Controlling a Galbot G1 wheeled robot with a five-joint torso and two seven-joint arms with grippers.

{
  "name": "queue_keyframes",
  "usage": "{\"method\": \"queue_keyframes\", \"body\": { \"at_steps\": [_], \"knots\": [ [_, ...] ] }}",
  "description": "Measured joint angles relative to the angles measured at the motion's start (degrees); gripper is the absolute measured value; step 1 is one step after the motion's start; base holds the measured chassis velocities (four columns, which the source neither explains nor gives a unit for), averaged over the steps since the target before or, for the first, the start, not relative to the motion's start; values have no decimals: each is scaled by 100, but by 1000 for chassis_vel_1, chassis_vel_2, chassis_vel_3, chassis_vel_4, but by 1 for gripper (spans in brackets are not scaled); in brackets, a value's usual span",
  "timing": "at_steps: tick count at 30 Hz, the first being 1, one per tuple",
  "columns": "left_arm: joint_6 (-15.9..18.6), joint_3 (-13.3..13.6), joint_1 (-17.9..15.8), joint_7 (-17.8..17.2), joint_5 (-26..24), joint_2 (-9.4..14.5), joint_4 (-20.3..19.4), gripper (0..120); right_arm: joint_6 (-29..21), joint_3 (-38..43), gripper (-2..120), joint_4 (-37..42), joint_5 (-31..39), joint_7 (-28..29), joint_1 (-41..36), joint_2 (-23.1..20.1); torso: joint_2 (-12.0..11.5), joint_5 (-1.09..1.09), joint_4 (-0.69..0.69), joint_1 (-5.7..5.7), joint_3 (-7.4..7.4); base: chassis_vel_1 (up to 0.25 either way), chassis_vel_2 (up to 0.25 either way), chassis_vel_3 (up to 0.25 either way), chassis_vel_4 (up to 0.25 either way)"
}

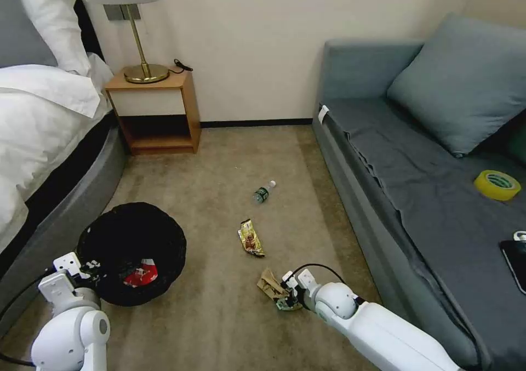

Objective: Pick up the trash bin, then pick up the garbage on the floor and place it into the trash bin.

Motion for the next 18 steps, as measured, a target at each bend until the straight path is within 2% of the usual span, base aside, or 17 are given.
{"method": "queue_keyframes", "body": {
  "at_steps": [2,3,6,9,12,13,16,18],
  "knots": [
    [-1,-9,-1,1,3,2,0,2,86,-14,68,-91,-13,-24,0,30,0,1,0,0,0,0,0,0,0],
    [-1,-9,-1,1,3,2,0,2,86,-14,68,-91,-13,-24,0,30,0,1,0,0,0,0,0,0,0],
    [-7,-11,-27,3,15,-1,23,2,157,-12,52,-137,-37,-81,-12,19,0,1,0,0,0,0,0,0,0],
    [-12,3,-45,4,35,-12,48,2,194,5,45,-139,-44,-86,-27,5,0,0,0,0,0,0,0,0,0],
    [-27,23,-69,13,71,-31,89,2,255,27,31,-139,-44,-87,-59,-26,0,0,-1,0,0,0,0,0,0],
    [-27,23,-69,13,71,-31,89,2,255,27,31,-139,-44,-87,-59,-26,0,0,-1,0,0,0,0,0,0],
    [-36,25,-81,26,87,-35,112,2,303,53,16,-136,-36,-90,-104,-37,0,0,-1,0,0,0,0,0,0],
    [-37,27,-81,28,90,-35,113,2,316,59,13,-135,-36,-91,-116,-37,0,0,0,0,0,0,0,0,0]
  ]
}}
